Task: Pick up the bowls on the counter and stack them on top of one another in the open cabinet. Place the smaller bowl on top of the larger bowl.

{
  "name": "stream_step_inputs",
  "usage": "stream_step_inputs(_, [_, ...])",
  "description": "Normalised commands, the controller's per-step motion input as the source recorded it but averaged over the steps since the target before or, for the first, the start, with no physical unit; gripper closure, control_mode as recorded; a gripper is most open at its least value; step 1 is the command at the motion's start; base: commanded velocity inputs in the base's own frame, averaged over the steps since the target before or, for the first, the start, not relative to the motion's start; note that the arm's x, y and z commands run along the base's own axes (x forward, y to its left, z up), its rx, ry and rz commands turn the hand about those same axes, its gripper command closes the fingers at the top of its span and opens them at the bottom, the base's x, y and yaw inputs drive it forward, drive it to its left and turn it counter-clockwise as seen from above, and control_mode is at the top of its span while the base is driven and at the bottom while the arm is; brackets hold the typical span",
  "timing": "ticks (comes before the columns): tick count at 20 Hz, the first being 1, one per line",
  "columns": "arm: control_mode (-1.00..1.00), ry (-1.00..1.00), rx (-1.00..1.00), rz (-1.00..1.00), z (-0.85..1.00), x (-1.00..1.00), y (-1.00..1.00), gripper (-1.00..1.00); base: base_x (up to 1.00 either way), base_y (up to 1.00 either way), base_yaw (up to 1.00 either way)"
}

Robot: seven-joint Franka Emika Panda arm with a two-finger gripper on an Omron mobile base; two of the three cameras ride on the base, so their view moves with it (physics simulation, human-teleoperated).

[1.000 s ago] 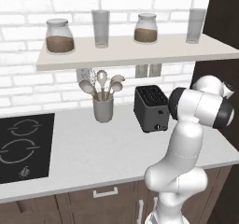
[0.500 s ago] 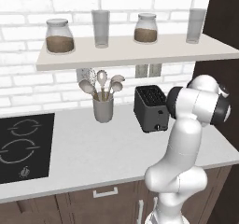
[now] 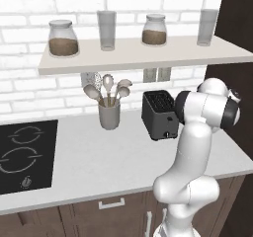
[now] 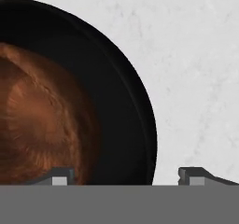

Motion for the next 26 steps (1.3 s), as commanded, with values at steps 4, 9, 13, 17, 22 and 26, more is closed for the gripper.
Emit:
stream_step_inputs(4, [-1.00,0.01,0.00,0.00,-0.42,0.02,0.09,1.00,0.00,0.00,0.00])
stream_step_inputs(9, [-1.00,0.01,0.00,0.00,-0.71,0.00,0.20,1.00,0.00,0.00,0.00])
stream_step_inputs(13, [-1.00,0.00,0.00,0.00,-0.50,0.00,0.13,1.00,0.00,0.00,0.00])
stream_step_inputs(17, [-1.00,0.00,0.00,0.00,-0.03,0.00,0.01,1.00,0.00,0.00,0.00])
stream_step_inputs(22, [-1.00,-0.06,0.00,-0.05,0.06,-0.13,0.03,1.00,0.00,0.00,0.00])
stream_step_inputs(26, [-1.00,-0.17,0.00,-0.10,0.21,-0.58,0.19,1.00,0.00,0.00,0.00])
